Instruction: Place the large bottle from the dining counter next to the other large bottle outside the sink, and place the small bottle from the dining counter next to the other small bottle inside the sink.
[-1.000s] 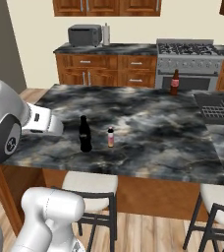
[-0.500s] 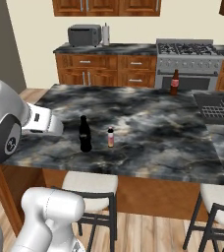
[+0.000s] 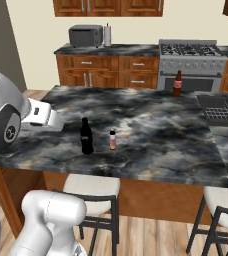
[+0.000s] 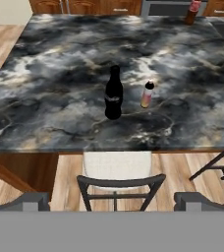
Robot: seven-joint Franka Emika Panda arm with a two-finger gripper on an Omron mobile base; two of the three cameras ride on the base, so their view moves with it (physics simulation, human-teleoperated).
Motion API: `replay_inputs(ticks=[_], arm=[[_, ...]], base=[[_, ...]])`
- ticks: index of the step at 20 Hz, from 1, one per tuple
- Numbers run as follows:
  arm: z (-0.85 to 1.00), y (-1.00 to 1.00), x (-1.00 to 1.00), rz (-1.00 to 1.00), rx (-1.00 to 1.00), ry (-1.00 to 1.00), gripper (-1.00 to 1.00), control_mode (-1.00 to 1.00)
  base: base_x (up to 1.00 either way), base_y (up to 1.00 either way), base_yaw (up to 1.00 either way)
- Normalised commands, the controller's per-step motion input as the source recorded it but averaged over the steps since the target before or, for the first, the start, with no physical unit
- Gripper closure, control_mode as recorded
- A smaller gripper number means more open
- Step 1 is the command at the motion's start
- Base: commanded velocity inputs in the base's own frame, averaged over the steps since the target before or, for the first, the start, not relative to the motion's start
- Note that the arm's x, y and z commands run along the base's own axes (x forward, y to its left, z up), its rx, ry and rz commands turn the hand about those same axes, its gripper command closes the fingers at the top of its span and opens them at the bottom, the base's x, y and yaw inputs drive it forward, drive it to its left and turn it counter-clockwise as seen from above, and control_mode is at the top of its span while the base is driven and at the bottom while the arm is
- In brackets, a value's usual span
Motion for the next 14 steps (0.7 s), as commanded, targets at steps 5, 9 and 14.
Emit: replay_inputs(ticks=[5, 9, 14], arm=[[-0.10, 0.11, 0.50, -0.05, -0.05, 0.04, -1.00, -1.00], [-0.34, 0.10, 0.47, -0.04, 0.00, 0.04, -1.00, -1.00], [-0.39, 0.10, 0.37, -0.02, 0.00, 0.01, -1.00, -1.00]], base=[[0.00, 0.00, 0.00], [0.00, 0.00, 0.00], [0.00, 0.00, 0.00]])
